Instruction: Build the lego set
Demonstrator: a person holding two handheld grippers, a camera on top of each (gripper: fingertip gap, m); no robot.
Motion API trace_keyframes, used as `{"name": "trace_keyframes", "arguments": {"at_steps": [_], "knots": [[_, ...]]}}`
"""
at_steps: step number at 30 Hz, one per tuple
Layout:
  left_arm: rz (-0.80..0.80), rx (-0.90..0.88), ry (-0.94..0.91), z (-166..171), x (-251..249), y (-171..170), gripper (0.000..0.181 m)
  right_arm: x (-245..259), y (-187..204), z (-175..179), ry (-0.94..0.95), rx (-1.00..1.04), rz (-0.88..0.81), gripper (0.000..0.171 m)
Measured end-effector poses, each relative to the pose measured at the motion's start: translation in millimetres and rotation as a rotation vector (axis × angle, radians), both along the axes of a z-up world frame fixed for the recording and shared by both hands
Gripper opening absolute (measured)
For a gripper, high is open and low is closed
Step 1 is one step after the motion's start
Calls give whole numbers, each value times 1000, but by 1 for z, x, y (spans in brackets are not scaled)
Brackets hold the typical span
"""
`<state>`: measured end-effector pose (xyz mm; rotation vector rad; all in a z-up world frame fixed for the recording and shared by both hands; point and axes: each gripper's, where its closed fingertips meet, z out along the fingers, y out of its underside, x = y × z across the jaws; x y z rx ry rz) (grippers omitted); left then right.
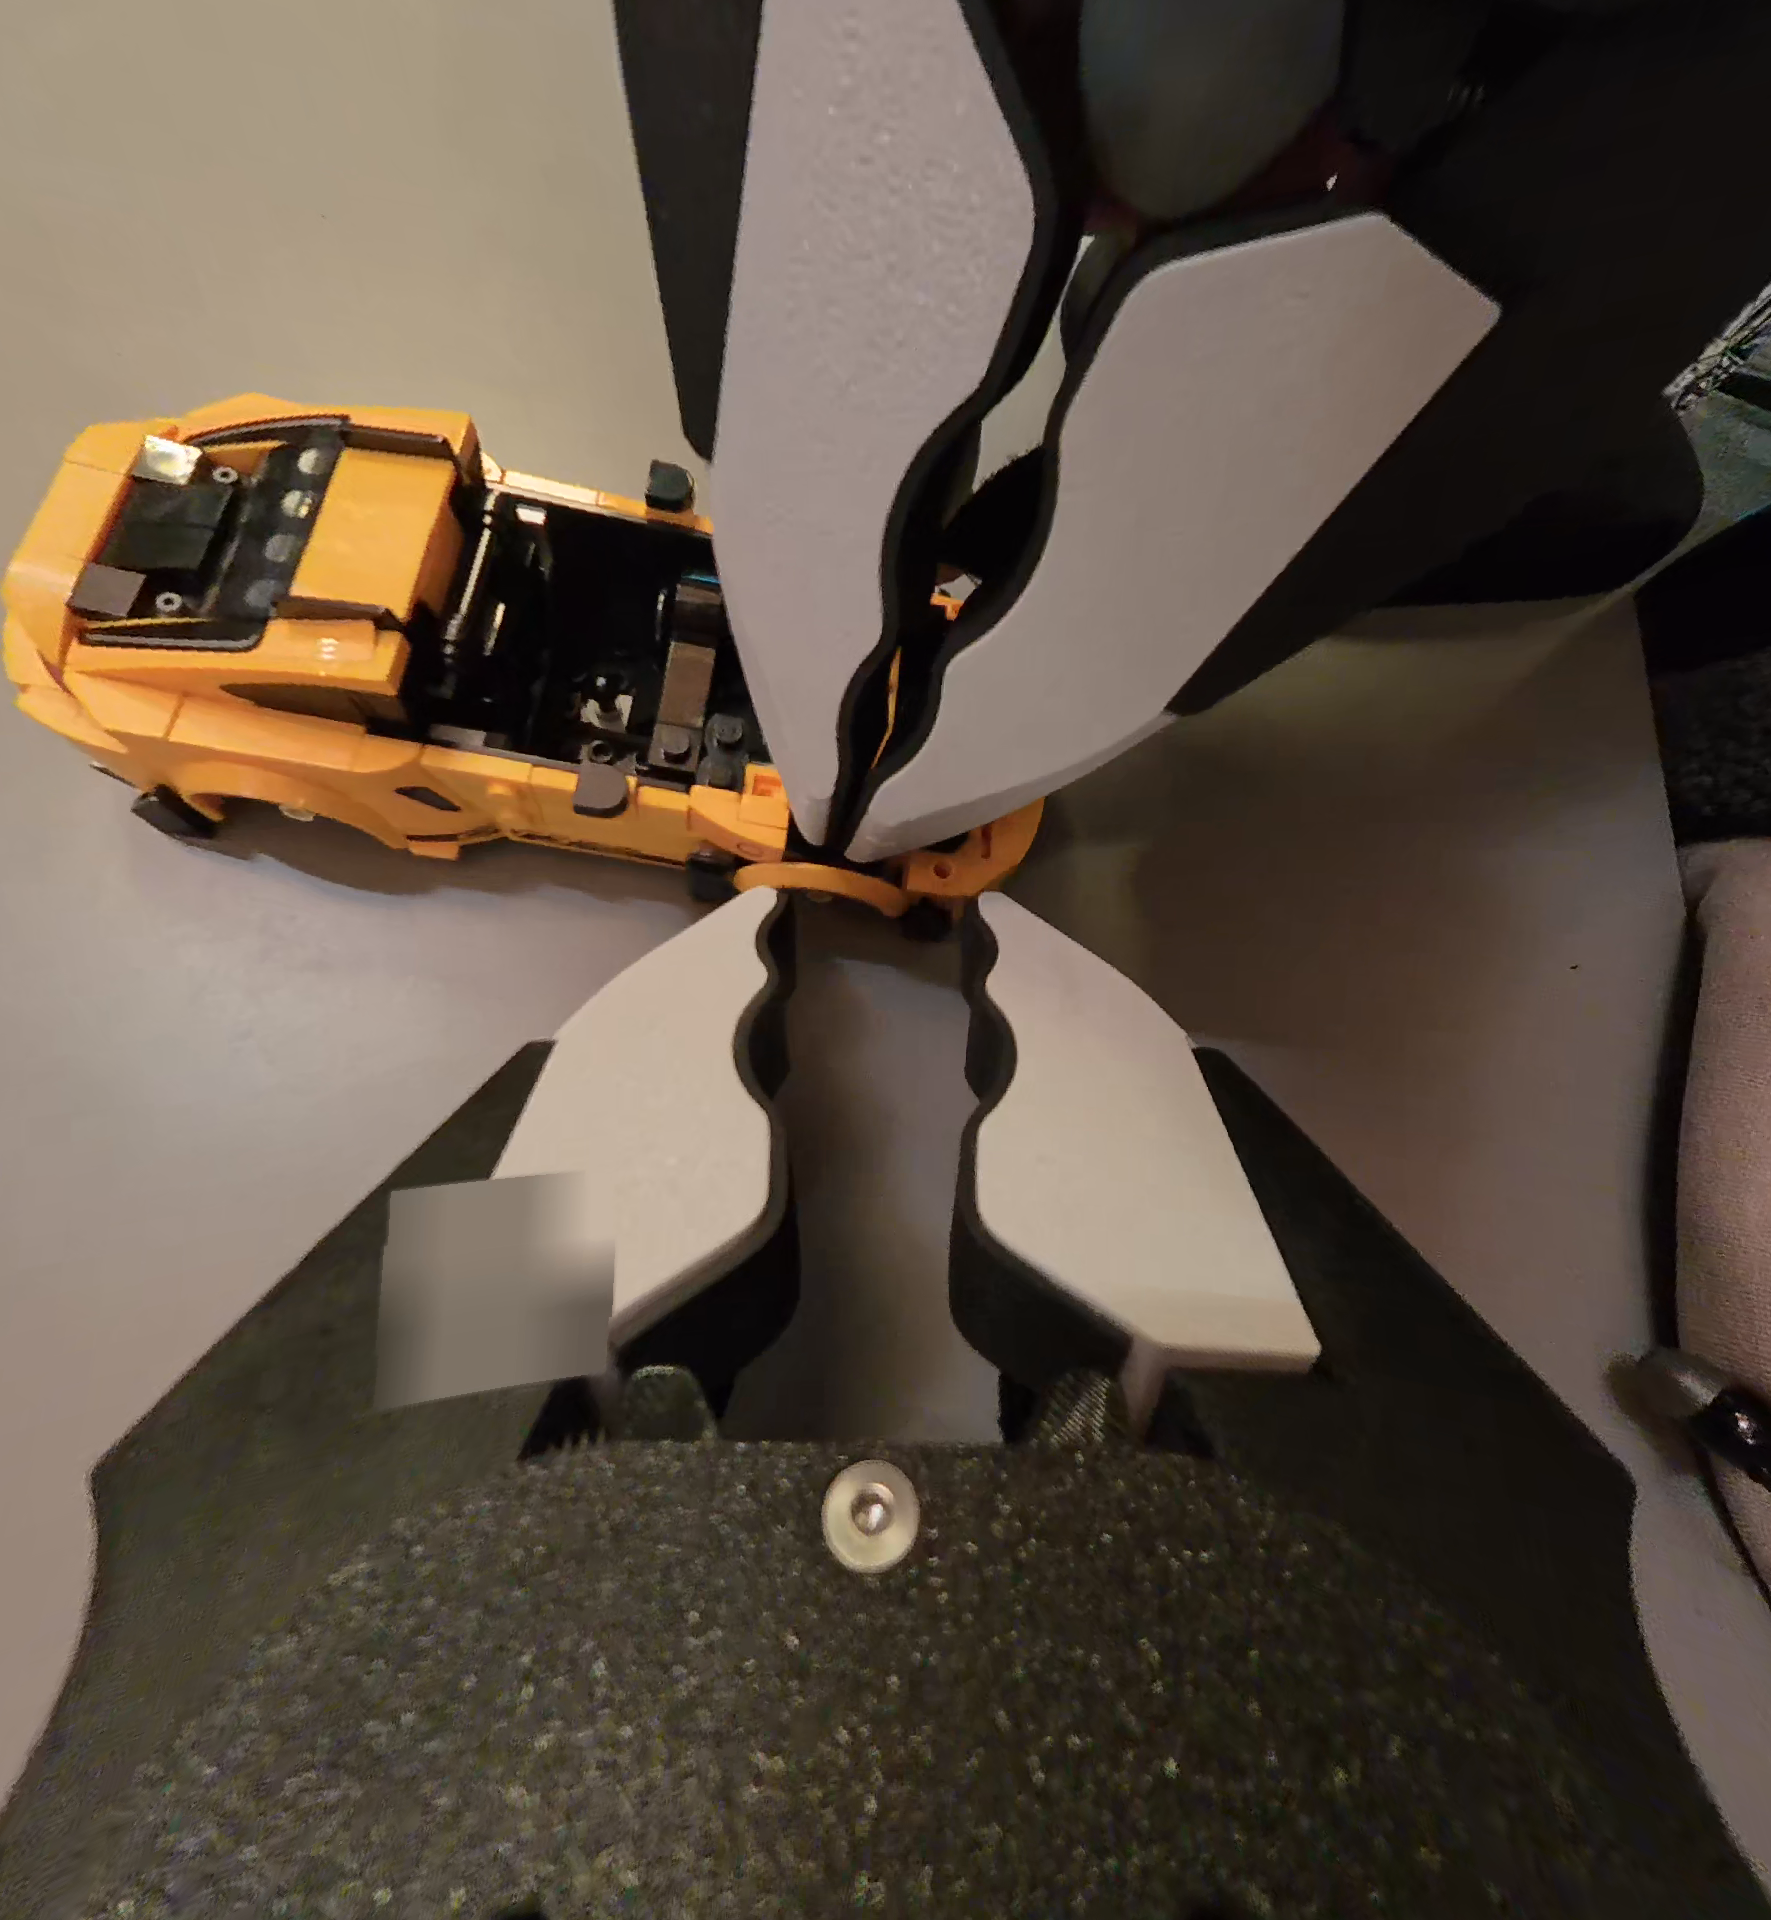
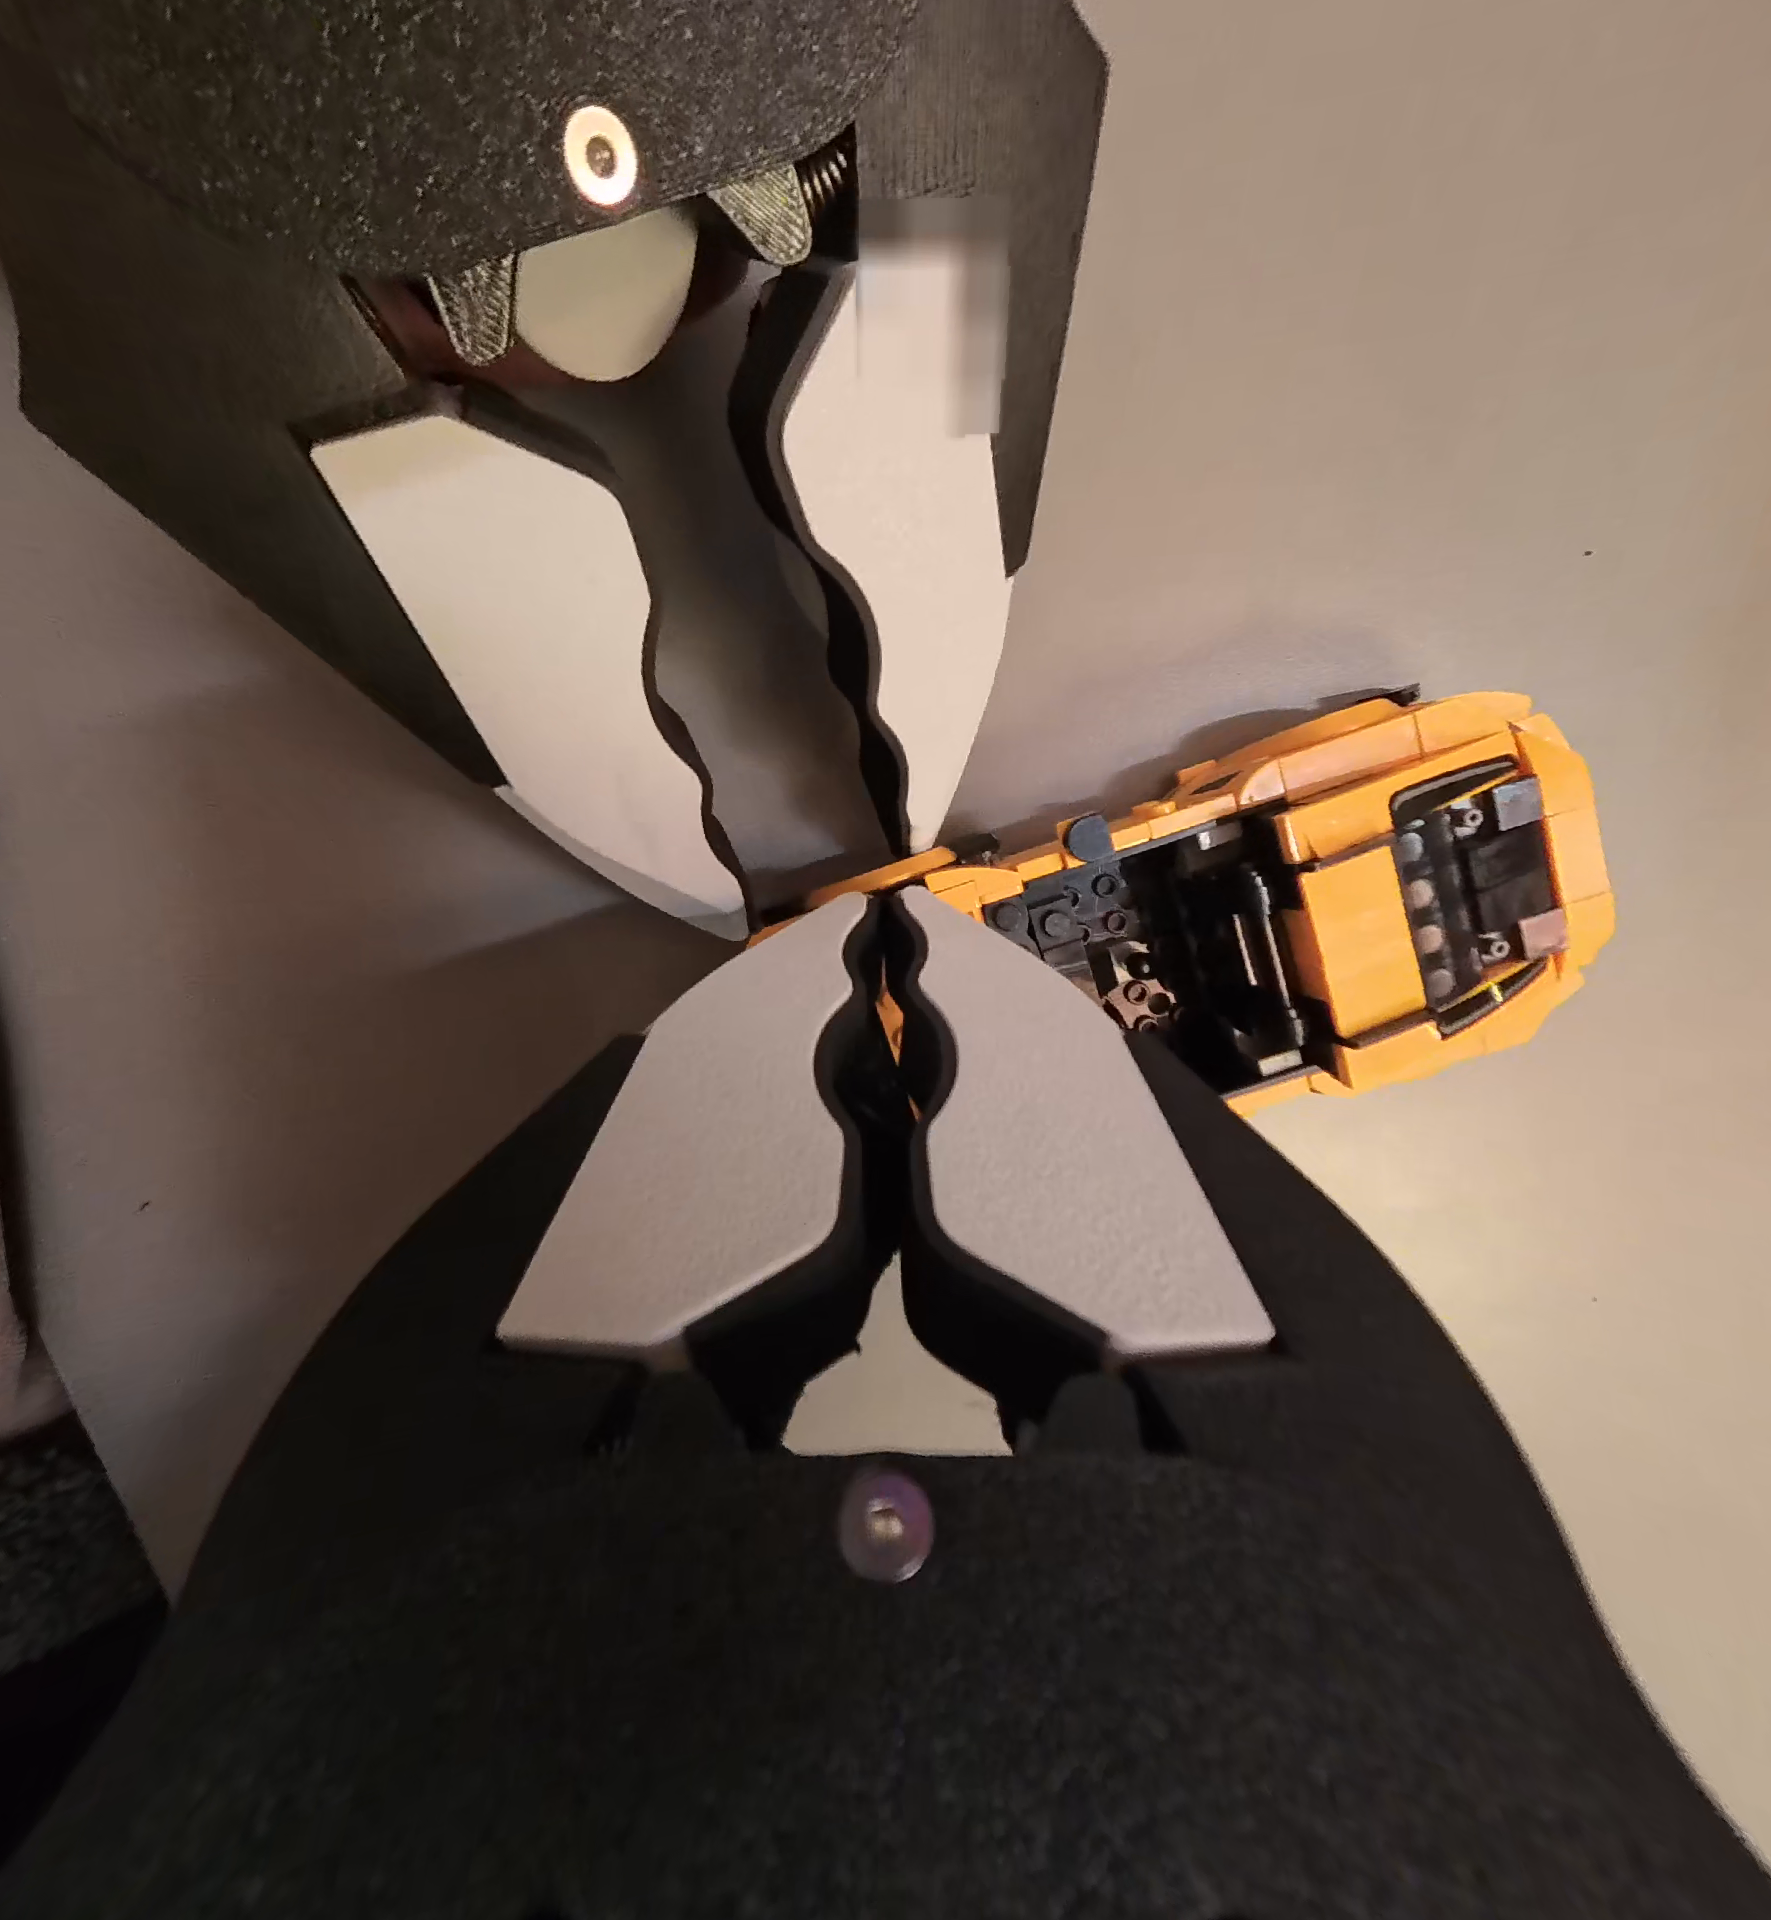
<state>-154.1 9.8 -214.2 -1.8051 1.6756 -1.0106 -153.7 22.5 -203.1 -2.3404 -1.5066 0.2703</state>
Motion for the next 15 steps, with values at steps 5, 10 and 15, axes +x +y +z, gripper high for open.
{"name": "trace_keyframes", "arguments": {"at_steps": [5, 10, 15], "knots": [[1, 1, -4, 2, 0, 0, 33, 2, 1, 3, 43, 53, -8, 0], [12, -17, -5, 4, -2, 3, 38, 48, 14, 30, 215, 121, -215, 6], [8, 11, 13, 0, 0, 1, 45, 53, -23, -4, 267, 9, -205, 57]]}}
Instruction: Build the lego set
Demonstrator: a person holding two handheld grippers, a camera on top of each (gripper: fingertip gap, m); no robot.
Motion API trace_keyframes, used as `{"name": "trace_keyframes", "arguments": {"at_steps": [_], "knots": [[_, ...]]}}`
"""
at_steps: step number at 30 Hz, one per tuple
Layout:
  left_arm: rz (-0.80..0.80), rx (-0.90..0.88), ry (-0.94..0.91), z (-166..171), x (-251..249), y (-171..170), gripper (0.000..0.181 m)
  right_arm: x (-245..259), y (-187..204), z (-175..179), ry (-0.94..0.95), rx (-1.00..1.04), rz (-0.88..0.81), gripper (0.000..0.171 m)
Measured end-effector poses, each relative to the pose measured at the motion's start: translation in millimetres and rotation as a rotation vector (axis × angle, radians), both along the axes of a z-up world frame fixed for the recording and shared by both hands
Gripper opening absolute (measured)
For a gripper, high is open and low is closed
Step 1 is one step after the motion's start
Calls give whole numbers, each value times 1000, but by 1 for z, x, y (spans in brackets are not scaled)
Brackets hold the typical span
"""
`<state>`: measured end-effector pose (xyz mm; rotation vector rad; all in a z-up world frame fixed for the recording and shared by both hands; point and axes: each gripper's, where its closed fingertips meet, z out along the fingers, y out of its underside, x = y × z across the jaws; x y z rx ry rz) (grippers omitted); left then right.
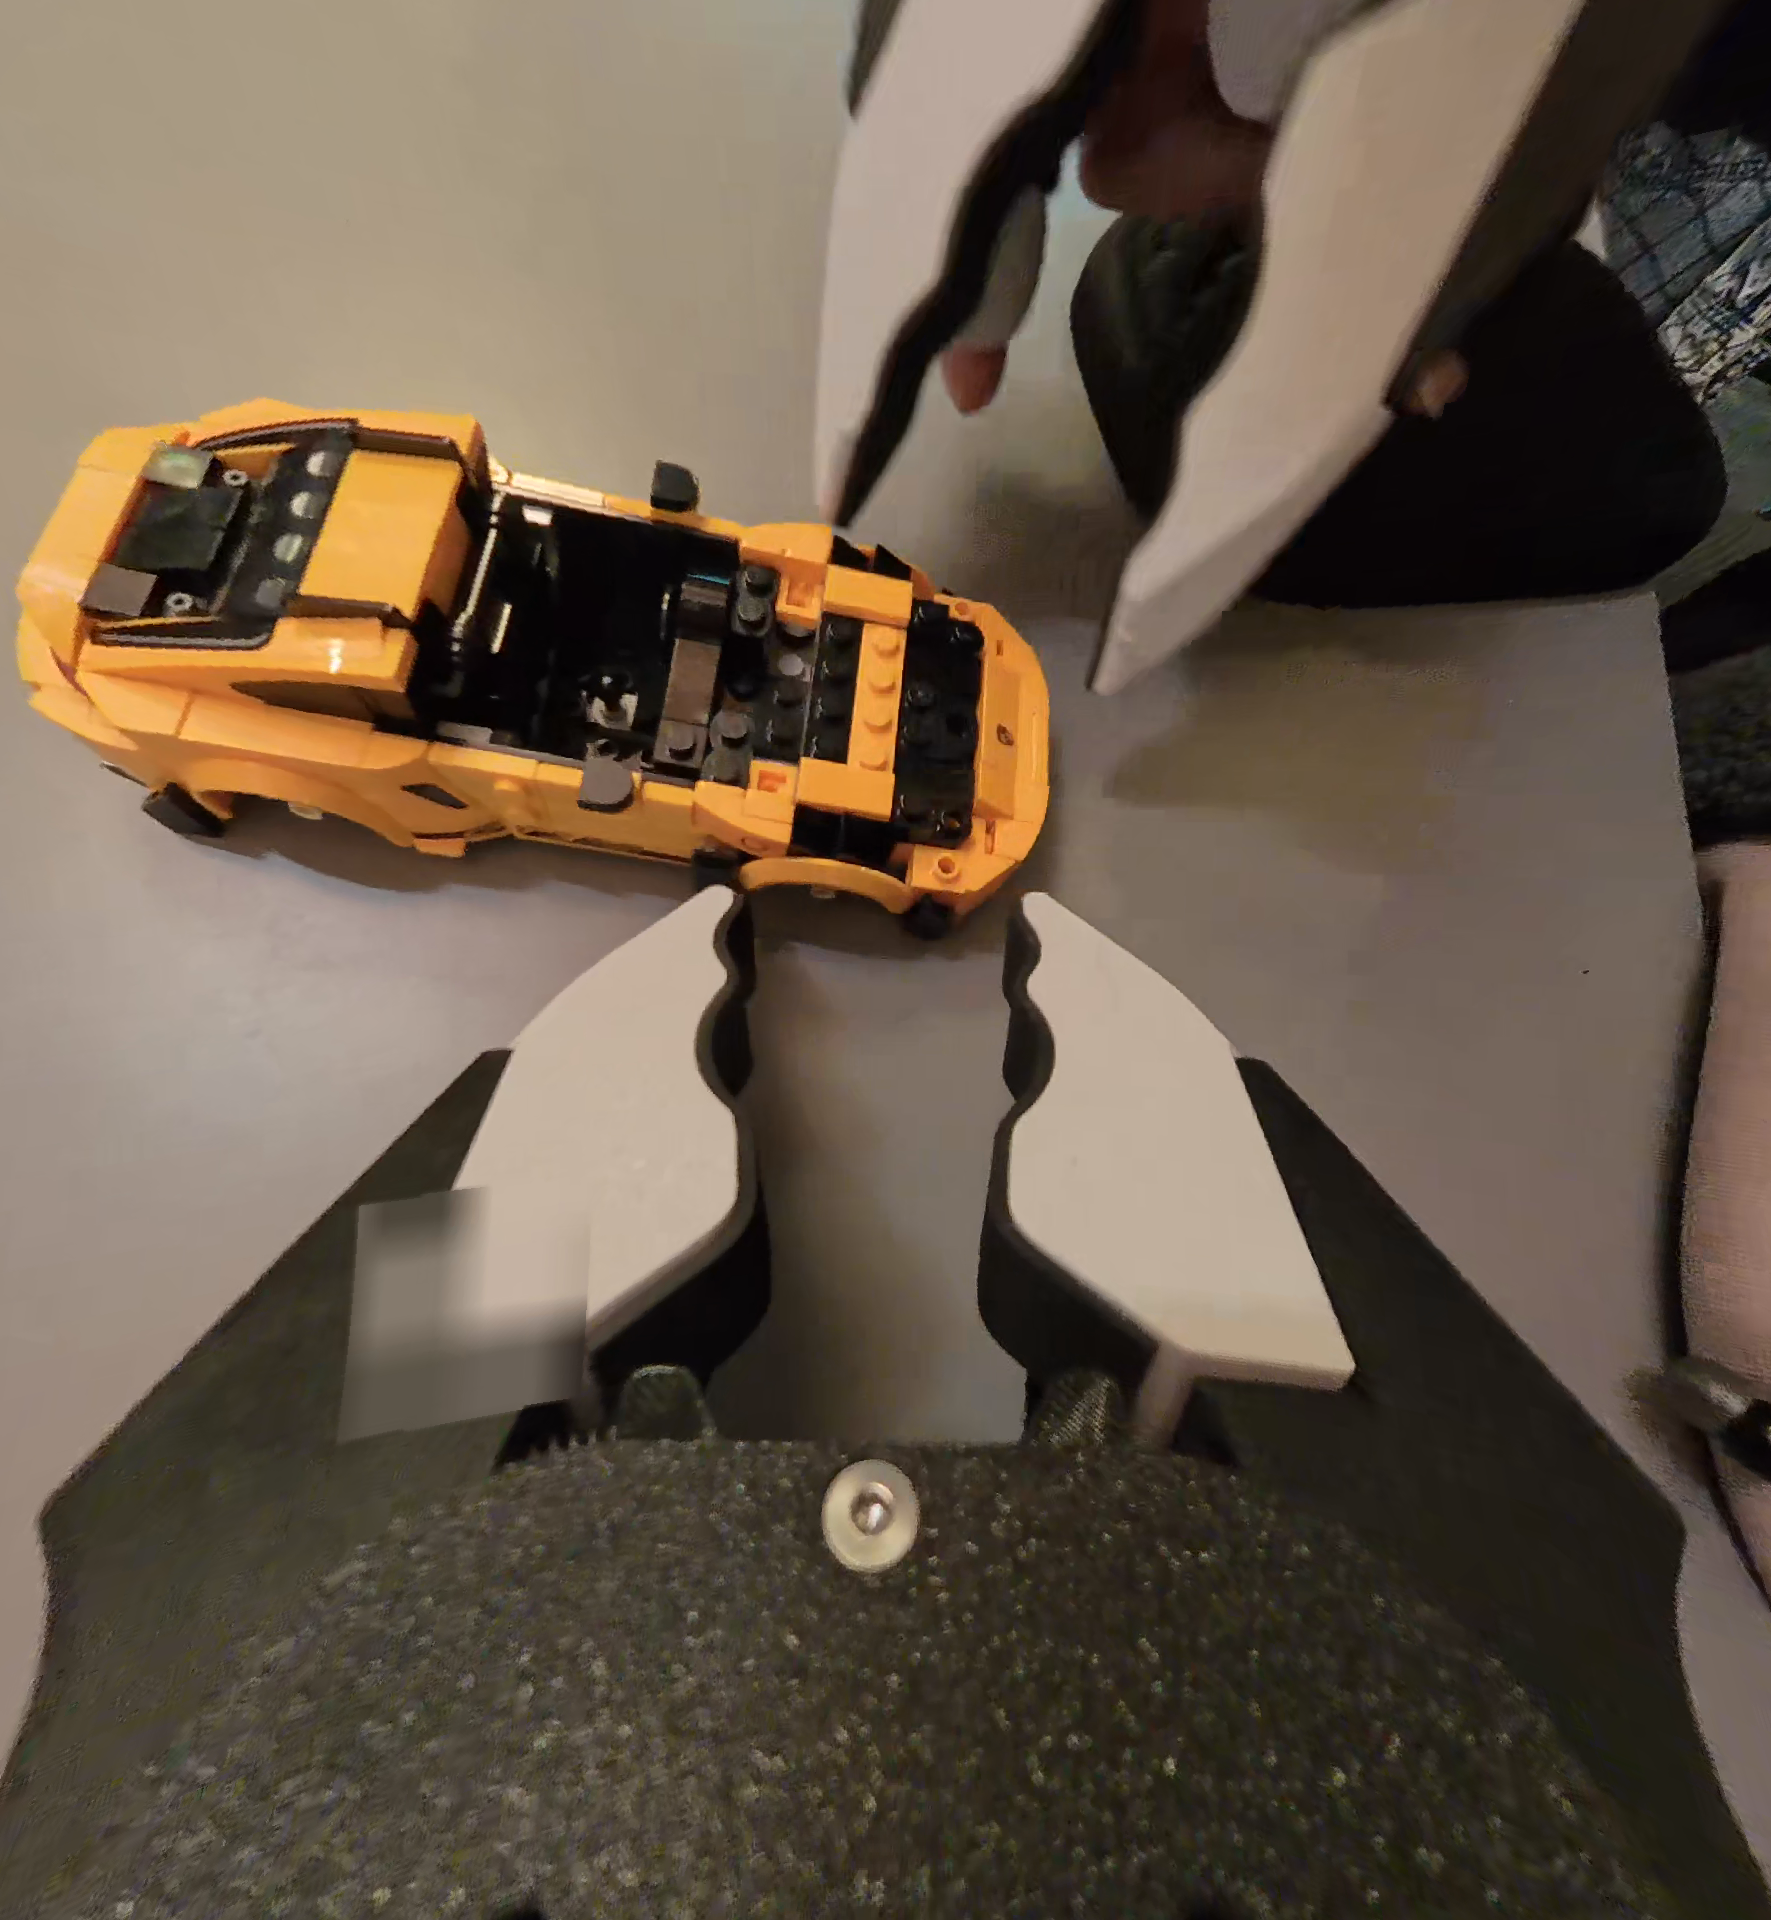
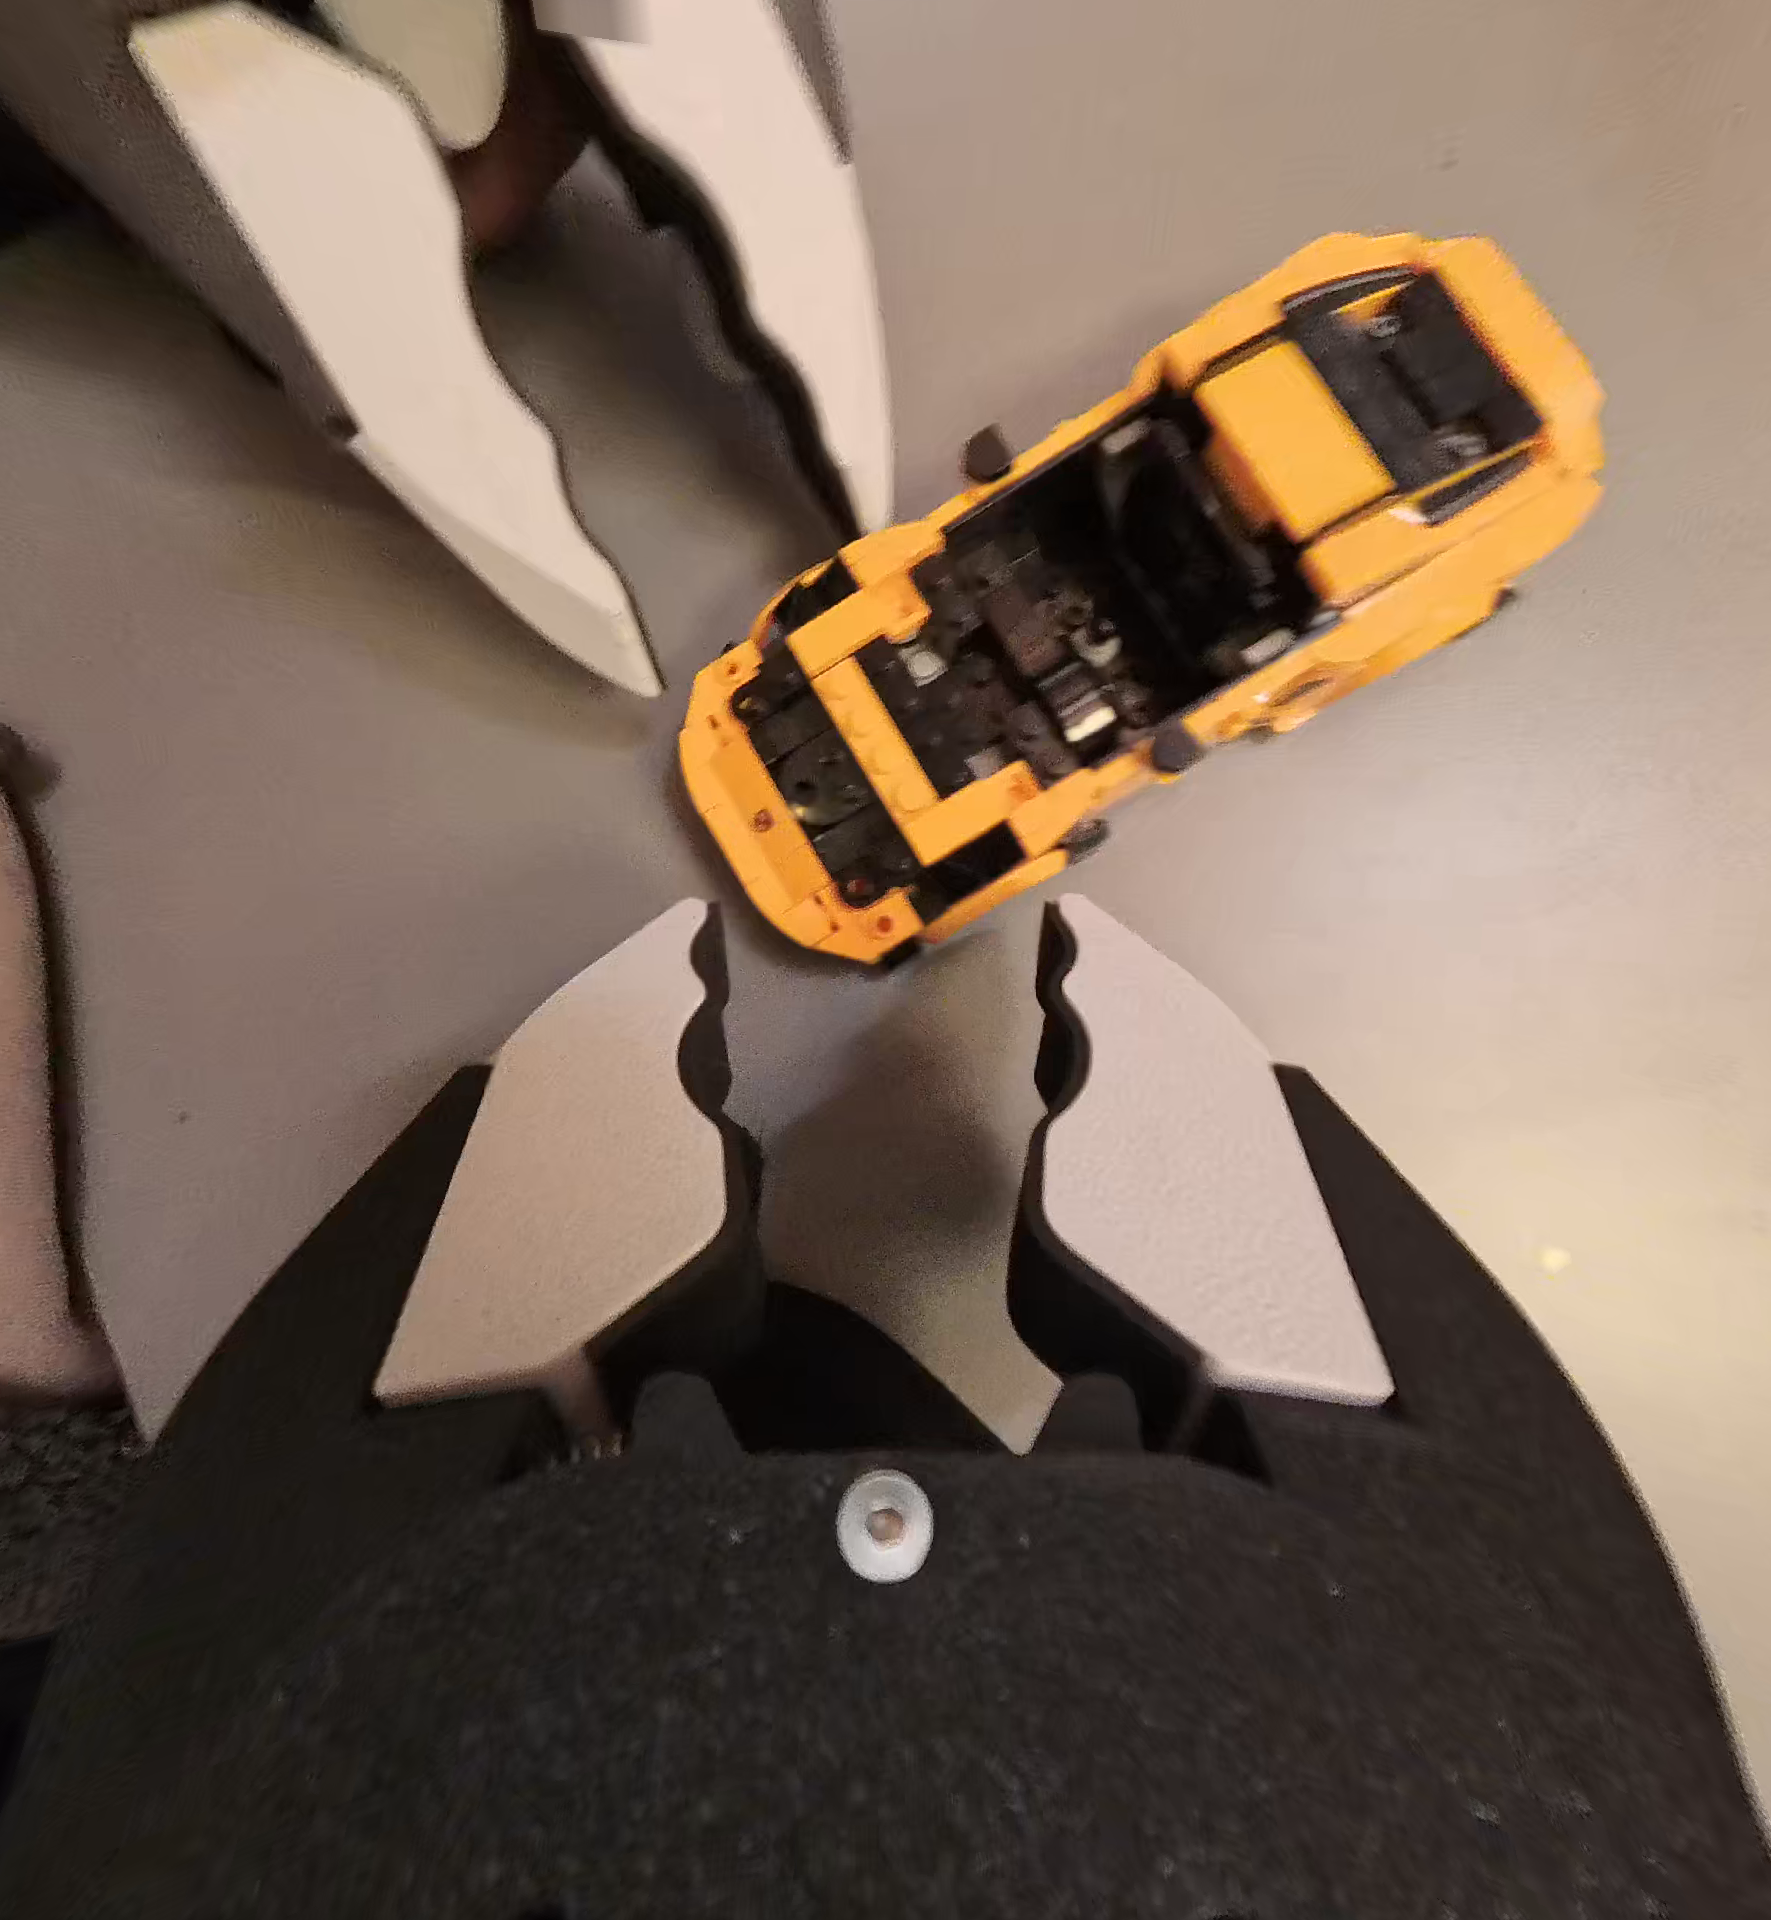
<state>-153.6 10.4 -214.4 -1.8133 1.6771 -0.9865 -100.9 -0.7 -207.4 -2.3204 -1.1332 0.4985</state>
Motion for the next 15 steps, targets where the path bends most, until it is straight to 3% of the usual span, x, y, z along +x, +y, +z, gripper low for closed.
{"name": "trace_keyframes", "arguments": {"at_steps": [3, 8, 15], "knots": [[-9, 0, 14, -4, 0, -1, 47, -4, -3, -12, -69, 50, 19, 56], [-24, 82, 53, -9, -9, 12, 51, -17, -7, -6, -61, 133, -46, 38], [144, 107, 61, 1, -40, 43, 47, -50, 6, -7, -127, 354, -123, 31]]}}
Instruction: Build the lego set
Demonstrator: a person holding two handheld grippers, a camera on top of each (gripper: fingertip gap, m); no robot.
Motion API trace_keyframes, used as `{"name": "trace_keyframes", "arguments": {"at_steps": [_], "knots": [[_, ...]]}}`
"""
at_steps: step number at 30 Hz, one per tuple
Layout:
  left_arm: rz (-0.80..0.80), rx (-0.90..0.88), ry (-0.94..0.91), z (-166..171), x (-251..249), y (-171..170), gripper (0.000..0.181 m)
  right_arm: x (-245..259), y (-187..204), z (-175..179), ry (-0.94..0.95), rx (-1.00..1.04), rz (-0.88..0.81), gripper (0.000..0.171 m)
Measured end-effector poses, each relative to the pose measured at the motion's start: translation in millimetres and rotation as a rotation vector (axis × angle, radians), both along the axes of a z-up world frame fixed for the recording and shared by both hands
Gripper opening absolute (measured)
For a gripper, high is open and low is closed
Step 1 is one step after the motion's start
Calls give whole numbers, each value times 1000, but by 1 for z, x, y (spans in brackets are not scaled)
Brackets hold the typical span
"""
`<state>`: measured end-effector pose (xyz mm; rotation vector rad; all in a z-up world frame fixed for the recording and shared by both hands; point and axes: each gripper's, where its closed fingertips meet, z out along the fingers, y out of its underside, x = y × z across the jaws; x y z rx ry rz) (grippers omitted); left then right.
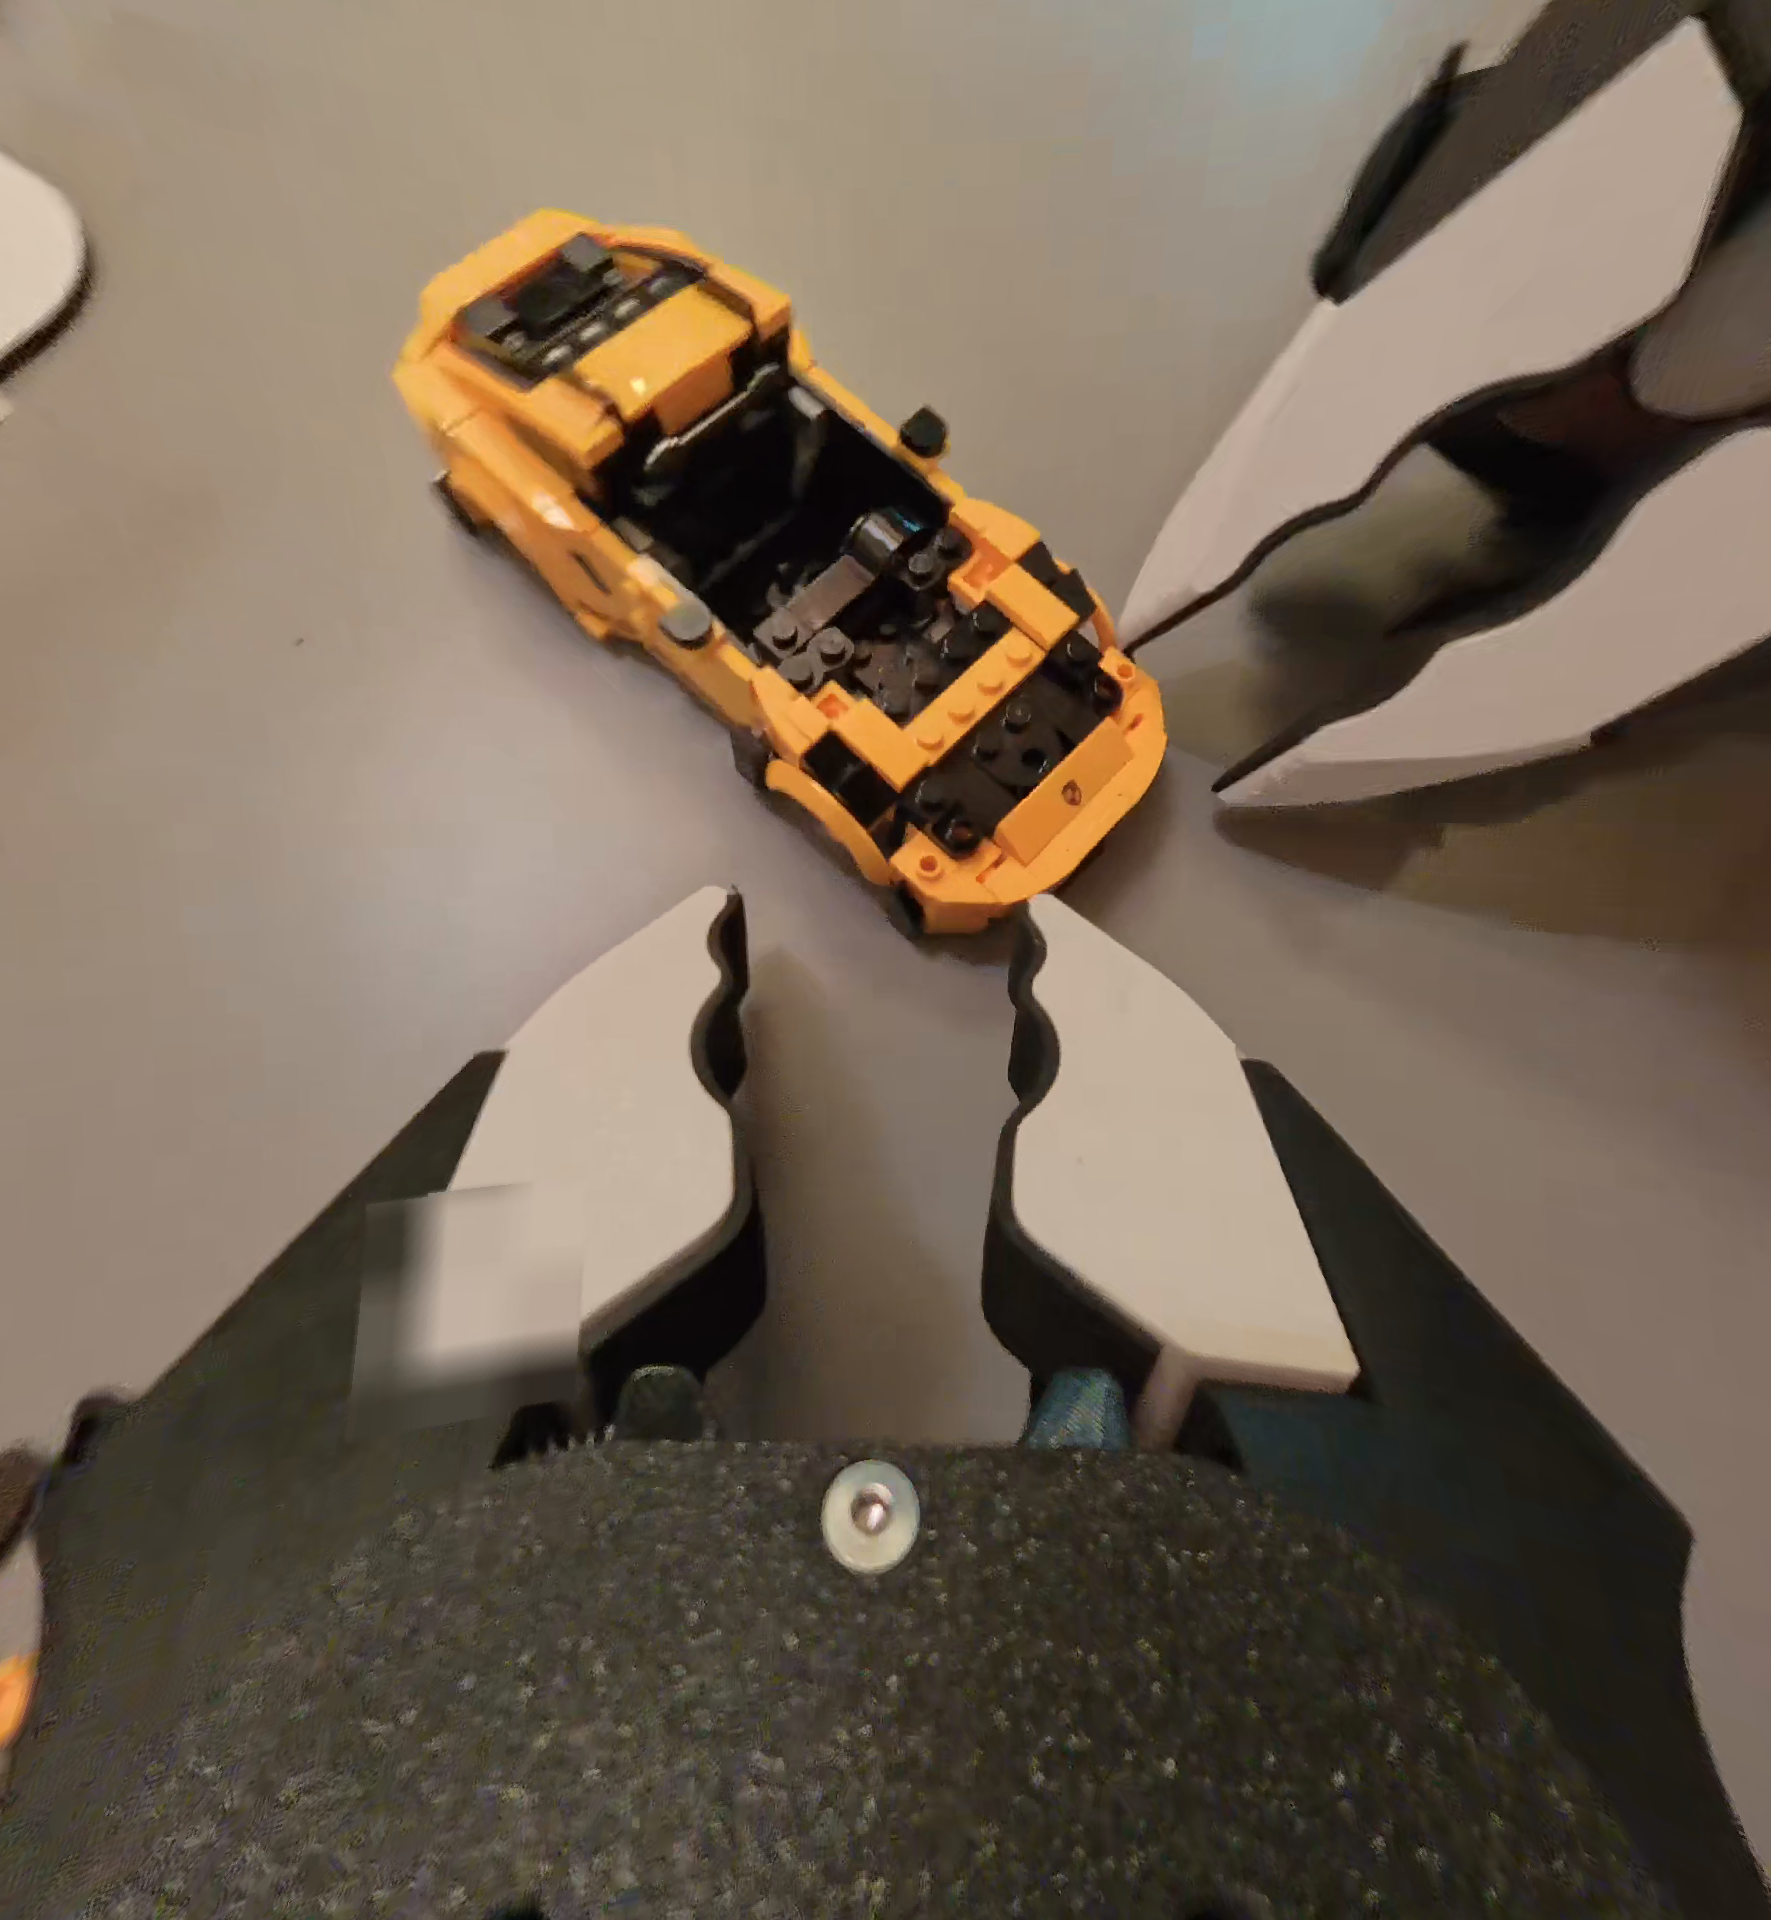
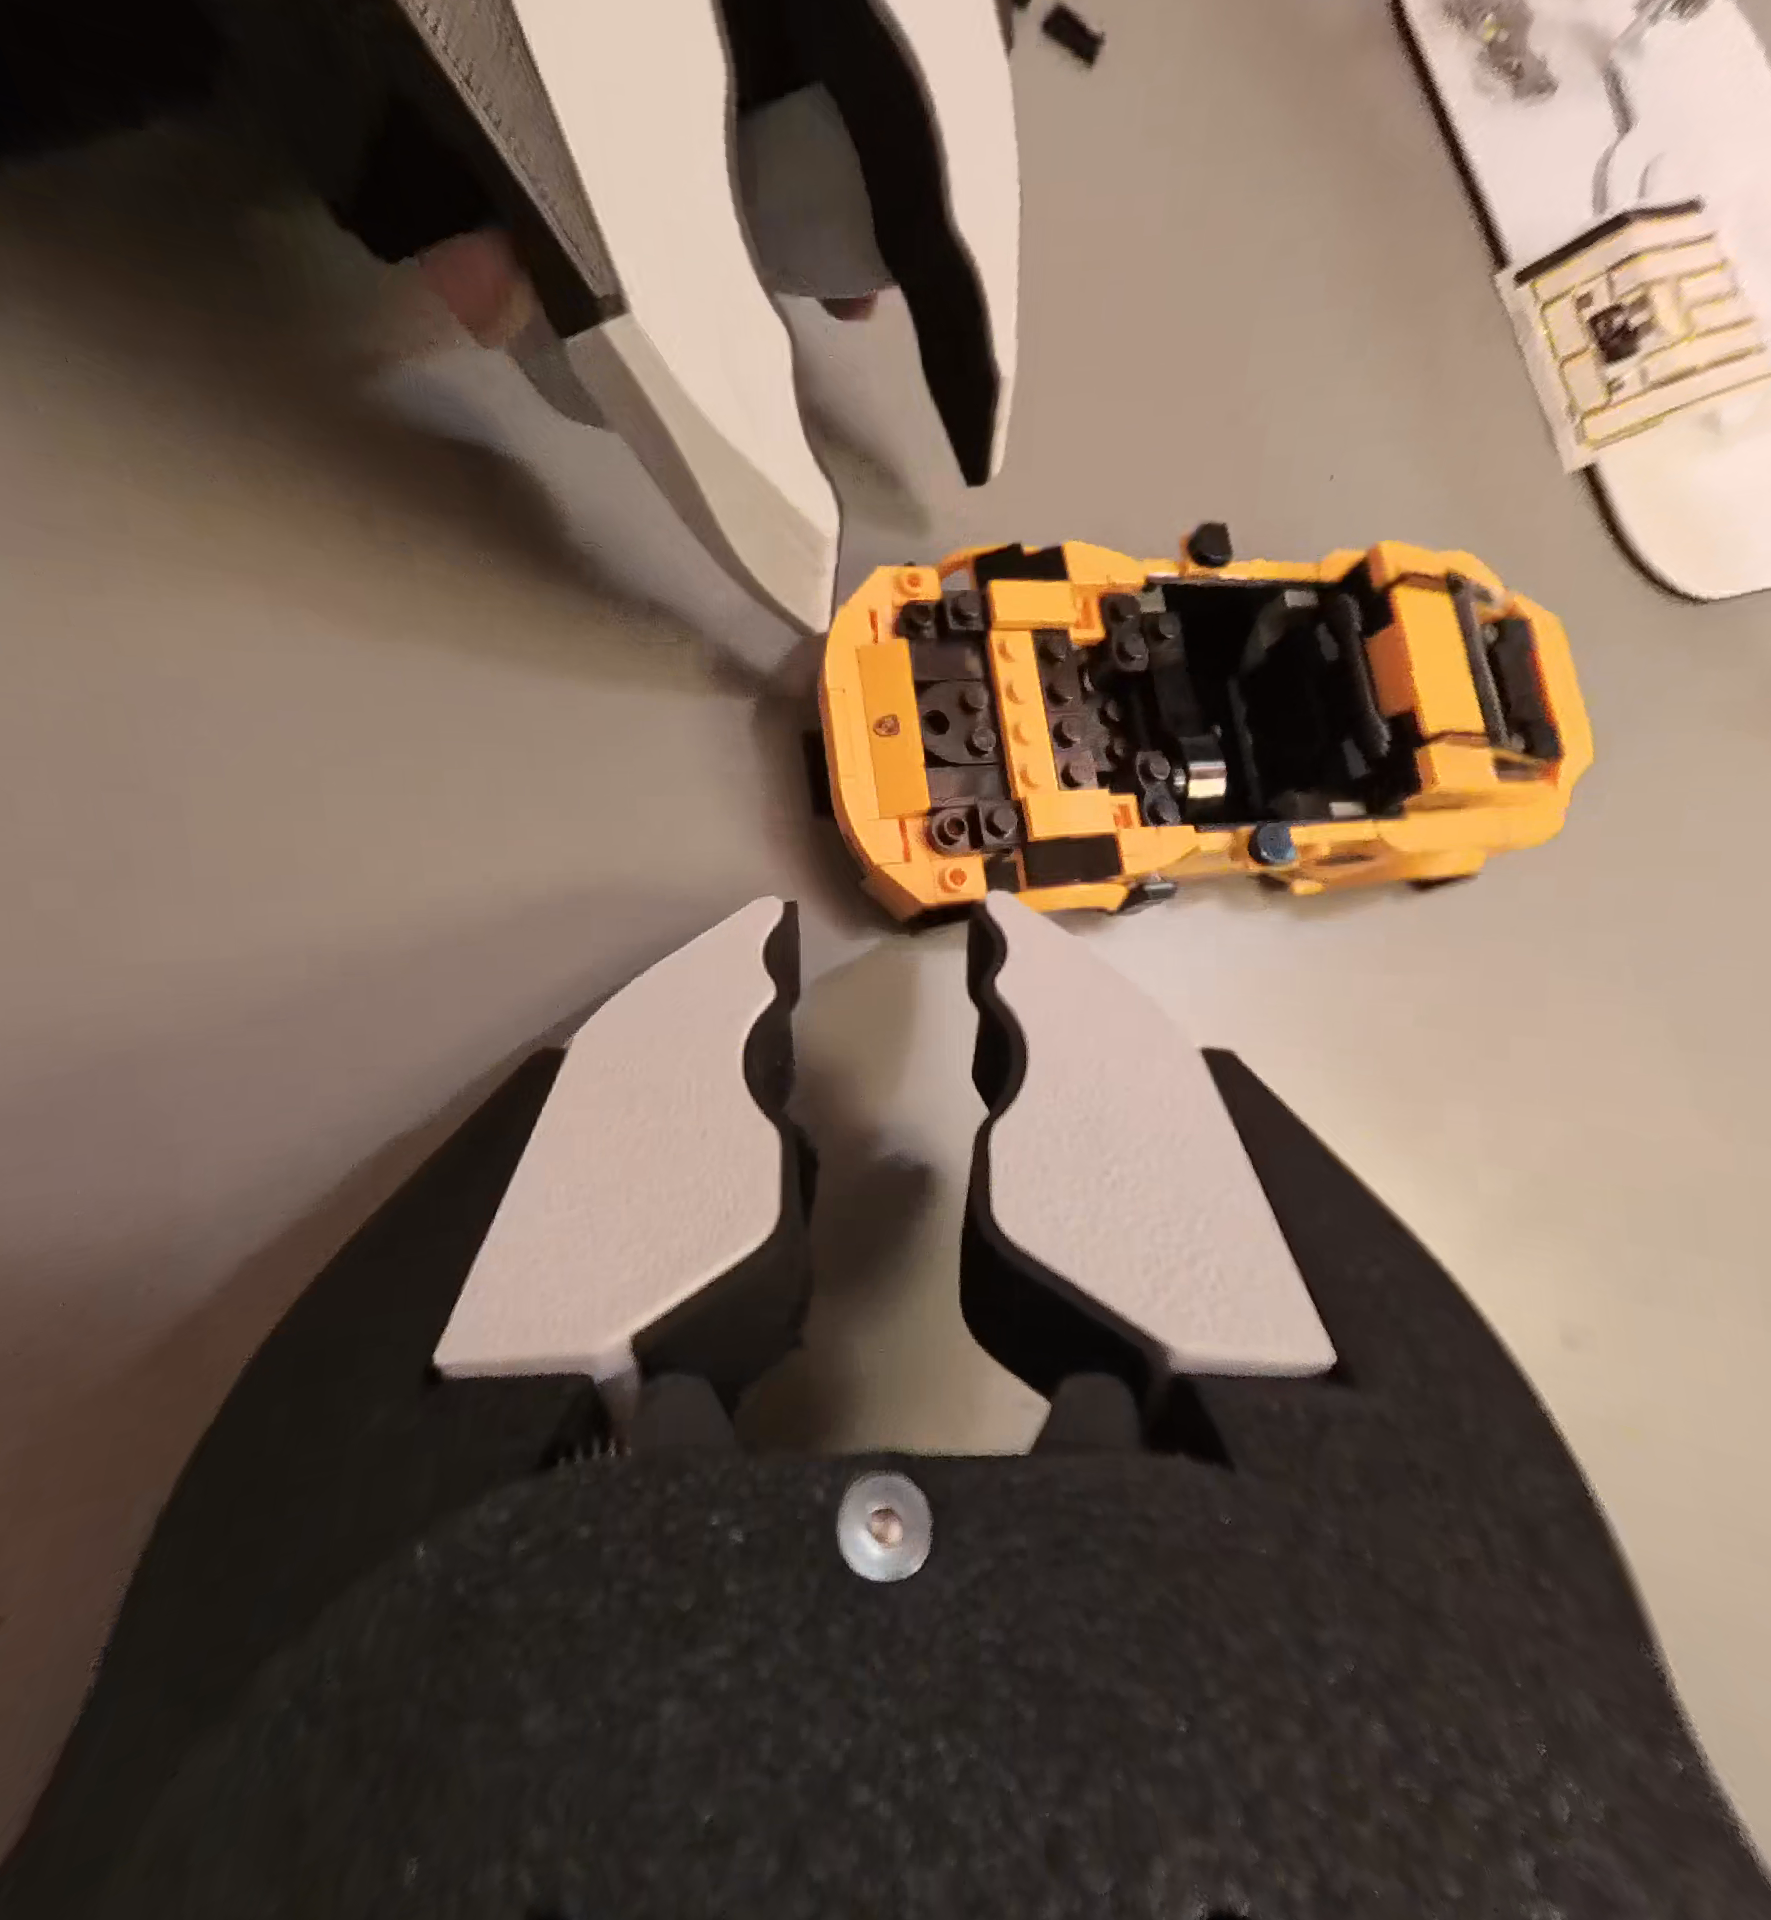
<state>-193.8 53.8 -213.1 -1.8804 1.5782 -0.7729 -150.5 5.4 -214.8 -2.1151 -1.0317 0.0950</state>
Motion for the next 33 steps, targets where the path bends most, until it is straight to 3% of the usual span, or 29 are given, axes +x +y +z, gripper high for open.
{"name": "trace_keyframes", "arguments": {"at_steps": [9, 18, 25, 33], "knots": [[189, 93, -11, 5, -16, 8, 68, -42, 33, 0, 52, 125, 64, 25], [242, 119, -43, 0, -4, 16, 78, -30, 45, 18, 102, 238, -69, 16], [248, 174, 21, -11, -3, 30, 65, -18, 46, 31, 123, 288, -150, 14], [73, 174, 34, -11, -7, 47, 55, -4, 48, 41, 166, 322, -224, 25]]}}
